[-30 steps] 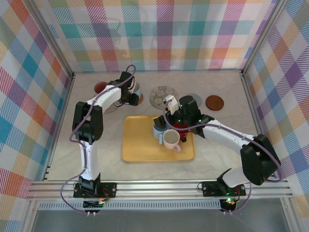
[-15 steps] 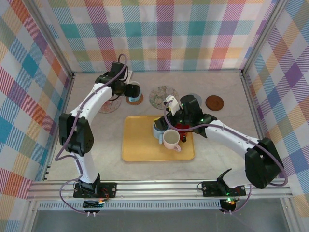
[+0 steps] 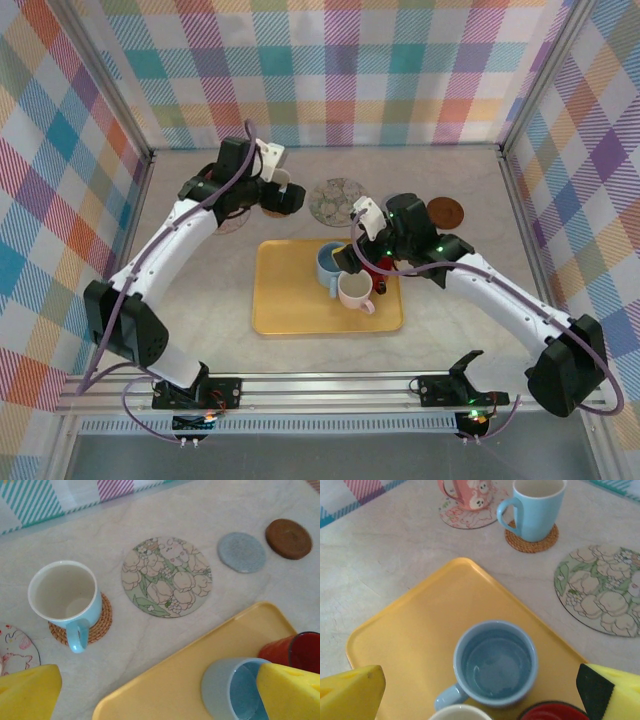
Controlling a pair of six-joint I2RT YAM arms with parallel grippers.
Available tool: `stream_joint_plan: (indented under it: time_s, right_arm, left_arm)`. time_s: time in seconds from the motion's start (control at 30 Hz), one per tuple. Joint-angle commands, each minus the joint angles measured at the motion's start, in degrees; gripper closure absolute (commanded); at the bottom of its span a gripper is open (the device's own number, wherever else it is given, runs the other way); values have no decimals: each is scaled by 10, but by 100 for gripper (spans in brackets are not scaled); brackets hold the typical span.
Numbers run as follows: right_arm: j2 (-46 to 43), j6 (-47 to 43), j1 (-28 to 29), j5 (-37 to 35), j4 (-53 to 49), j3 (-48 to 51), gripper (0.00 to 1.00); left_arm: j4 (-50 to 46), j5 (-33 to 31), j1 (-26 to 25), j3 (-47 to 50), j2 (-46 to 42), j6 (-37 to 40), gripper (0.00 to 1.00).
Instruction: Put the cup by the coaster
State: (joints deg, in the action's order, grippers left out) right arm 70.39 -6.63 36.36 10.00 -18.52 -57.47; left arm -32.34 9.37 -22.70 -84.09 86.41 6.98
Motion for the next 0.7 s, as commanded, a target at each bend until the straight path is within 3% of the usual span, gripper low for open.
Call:
stream_joint_plan:
  time_s: [0.0,0.3,0.67]
  right_arm:
    - [-18,23,3,-34,-95,-32,1]
    - [-33,85,-1,-72,-266,-66,1]
    - [-42,169,-29,-100,-382,-33,1]
  left_arm:
    - [44,45,-1,38,-55,17,0]
    - [100,124,-8,167,-169,20,0]
    - [68,196,-22,241,-245,59,0]
